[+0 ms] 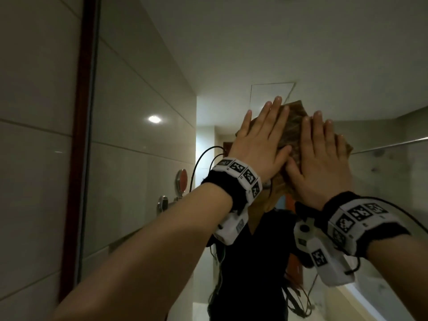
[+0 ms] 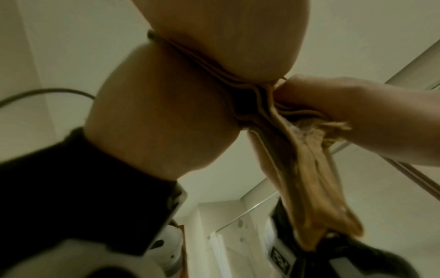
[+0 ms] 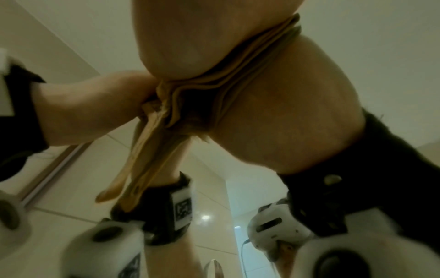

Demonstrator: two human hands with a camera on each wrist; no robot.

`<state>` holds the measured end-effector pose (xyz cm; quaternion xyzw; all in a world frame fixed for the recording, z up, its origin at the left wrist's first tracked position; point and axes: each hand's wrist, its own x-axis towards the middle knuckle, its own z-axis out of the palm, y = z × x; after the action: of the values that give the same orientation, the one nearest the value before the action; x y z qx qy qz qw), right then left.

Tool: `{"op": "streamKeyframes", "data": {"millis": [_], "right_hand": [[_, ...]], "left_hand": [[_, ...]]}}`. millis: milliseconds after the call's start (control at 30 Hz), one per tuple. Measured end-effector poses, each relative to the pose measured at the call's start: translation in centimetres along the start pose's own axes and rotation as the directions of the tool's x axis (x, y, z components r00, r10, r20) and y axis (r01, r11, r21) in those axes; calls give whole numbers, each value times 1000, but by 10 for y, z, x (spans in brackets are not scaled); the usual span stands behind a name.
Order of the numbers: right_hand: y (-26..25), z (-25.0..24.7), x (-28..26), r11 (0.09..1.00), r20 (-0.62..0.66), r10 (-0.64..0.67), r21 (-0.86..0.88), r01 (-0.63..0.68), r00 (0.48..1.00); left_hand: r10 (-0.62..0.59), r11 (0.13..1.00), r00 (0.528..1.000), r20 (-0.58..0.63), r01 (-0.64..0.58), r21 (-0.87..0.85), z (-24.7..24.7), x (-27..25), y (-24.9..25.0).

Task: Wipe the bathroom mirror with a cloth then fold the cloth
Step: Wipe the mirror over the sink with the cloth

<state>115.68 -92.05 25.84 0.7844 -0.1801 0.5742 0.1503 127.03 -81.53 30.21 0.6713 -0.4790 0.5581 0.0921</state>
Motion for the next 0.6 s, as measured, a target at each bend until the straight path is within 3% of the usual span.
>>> {"op": "streamKeyframes", "data": {"millis": [333,600], "right_hand": [[-45,10,7,995,-41,78,73,-75,996],[-176,21,50,997,-18,-33,67,34,999]], "left_hand": [[68,995,997,23,-69,78,-28,-10,-39],[-119,991,991,55,115,69,-53,-63,-161]]}}
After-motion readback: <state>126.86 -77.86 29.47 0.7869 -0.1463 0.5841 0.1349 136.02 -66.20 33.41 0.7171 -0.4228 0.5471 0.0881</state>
